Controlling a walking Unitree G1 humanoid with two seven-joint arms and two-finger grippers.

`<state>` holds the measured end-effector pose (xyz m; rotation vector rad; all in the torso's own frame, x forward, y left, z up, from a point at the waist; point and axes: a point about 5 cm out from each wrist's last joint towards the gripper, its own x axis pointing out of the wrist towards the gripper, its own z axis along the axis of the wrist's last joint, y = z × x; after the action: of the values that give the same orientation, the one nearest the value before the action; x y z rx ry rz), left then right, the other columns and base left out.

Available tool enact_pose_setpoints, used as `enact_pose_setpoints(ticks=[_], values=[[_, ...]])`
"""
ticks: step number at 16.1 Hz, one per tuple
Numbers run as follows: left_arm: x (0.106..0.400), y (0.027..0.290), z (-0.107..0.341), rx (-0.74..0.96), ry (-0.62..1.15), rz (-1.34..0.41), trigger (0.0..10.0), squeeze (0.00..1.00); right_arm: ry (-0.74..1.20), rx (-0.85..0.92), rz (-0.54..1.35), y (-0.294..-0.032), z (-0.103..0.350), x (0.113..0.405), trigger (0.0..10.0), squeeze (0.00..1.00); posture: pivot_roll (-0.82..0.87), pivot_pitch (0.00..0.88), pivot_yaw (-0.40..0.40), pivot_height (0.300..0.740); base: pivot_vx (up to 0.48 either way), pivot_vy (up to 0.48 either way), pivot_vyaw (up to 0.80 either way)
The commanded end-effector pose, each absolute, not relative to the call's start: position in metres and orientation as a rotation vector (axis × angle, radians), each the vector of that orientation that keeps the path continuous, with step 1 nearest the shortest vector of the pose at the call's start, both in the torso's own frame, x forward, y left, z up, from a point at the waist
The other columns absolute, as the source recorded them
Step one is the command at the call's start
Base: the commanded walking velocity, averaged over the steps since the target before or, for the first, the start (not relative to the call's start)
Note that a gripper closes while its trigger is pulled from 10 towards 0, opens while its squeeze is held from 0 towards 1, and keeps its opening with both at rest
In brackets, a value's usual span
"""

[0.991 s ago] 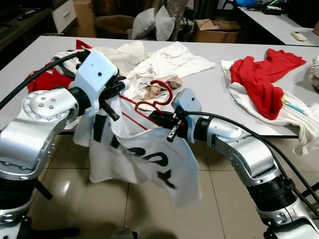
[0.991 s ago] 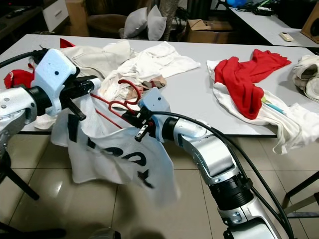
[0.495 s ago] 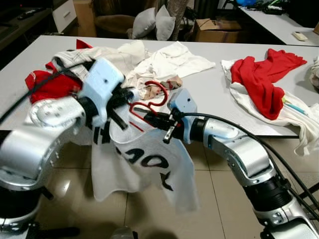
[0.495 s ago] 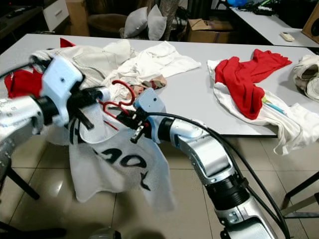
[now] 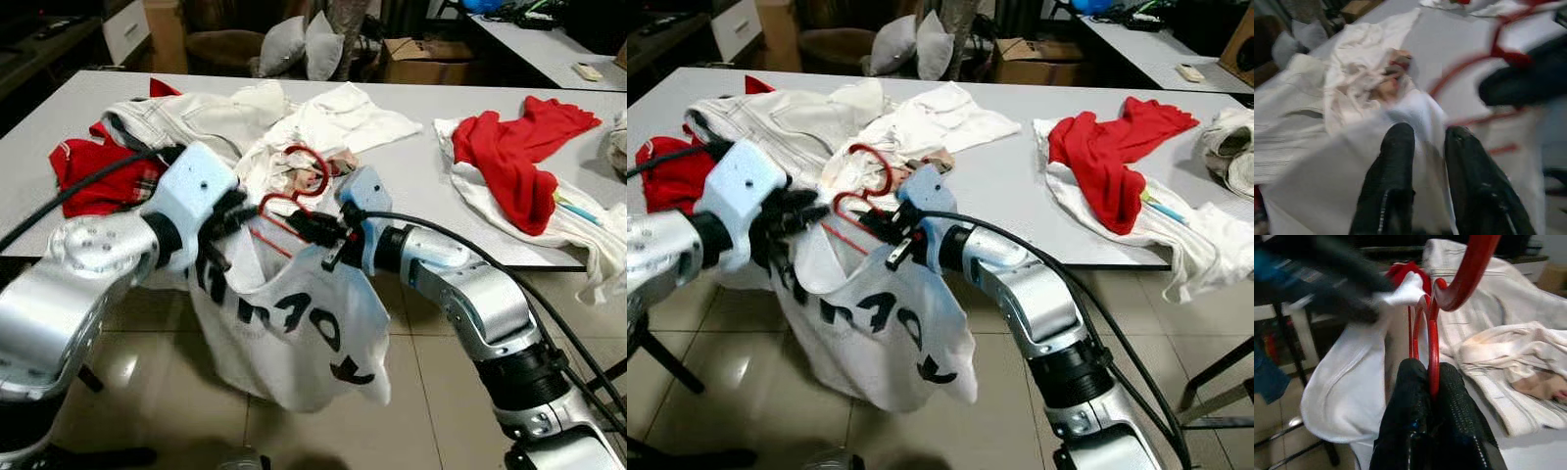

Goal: Hang hanger

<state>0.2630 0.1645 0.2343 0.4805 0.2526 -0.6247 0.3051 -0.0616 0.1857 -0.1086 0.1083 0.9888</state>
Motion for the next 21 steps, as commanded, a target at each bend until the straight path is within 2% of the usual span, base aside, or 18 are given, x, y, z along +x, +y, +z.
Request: enact_pose_setpoints(ticks=[1, 3, 6, 8, 10, 11, 12, 14, 16, 21], values=[[0.258, 0.168, 0.236, 0.492, 0.270, -0.632, 10.0, 1.00, 0.031, -0.091, 0.949, -0.063, 0.201, 0.311, 10.0, 0.00, 0.07, 0.000, 0.010, 0.740, 0.000, 0.000, 0.00], [0.256, 0.175, 0.236, 0.486, 0.282, -0.618, 10.0, 1.00, 0.013, -0.086, 0.915, -0.063, 0.203, 0.313, 10.0, 0.00, 0.07, 0.000, 0.011, 0.740, 0.000, 0.000, 0.00], [0.248, 0.185, 0.243, 0.350, 0.223, -0.583, 10.0, 1.00, -0.004, -0.088, 0.902, -0.067, 0.204, 0.313, 10.0, 0.00, 0.06, 0.000, 0.016, 0.740, 0.000, 0.000, 0.00], [0.243, 0.197, 0.244, 0.268, 0.160, -0.487, 10.0, 1.00, 0.008, -0.087, 0.930, -0.071, 0.198, 0.306, 10.0, 0.00, 0.06, 0.000, 0.013, 0.740, 0.000, 0.000, 0.00], [0.227, 0.216, 0.220, 0.200, 0.181, -0.322, 10.0, 1.00, 0.018, -0.151, 0.961, -0.077, 0.177, 0.283, 10.0, 0.00, 0.06, 0.000, -0.002, 0.740, 0.000, 0.000, 0.00], [0.211, 0.220, 0.200, 0.184, 0.211, -0.264, 10.0, 0.47, 0.058, -0.170, 1.001, -0.078, 0.164, 0.267, 10.0, 0.00, 0.06, 0.000, -0.009, 0.740, 0.000, 0.000, 0.00], [0.199, 0.217, 0.188, 0.208, 0.229, -0.257, 10.0, 0.00, 0.079, -0.152, 0.998, -0.079, 0.158, 0.259, 10.0, 0.00, 0.07, 0.000, -0.018, 0.740, 0.000, 0.000, 0.00], [0.186, 0.204, 0.167, 0.130, 0.216, -0.185, 10.0, 0.00, 0.097, -0.092, 1.006, -0.078, 0.151, 0.245, 10.0, 0.00, 0.07, 0.000, -0.038, 0.740, 0.000, 0.000, 0.80], [0.181, 0.192, 0.151, 0.033, 0.235, -0.171, 10.0, 0.00, 0.120, -0.057, 0.948, -0.081, 0.142, 0.245, 10.0, 0.00, 0.07, 0.000, -0.045, 0.740, 0.000, 0.000, 0.80], [0.183, 0.187, 0.132, 0.074, 0.226, -0.077, 10.0, 0.00, 0.180, -0.024, 0.807, -0.100, 0.126, 0.240, 10.0, 0.00, 0.03, 0.000, -0.021, 0.740, 0.000, 0.000, 0.80]])
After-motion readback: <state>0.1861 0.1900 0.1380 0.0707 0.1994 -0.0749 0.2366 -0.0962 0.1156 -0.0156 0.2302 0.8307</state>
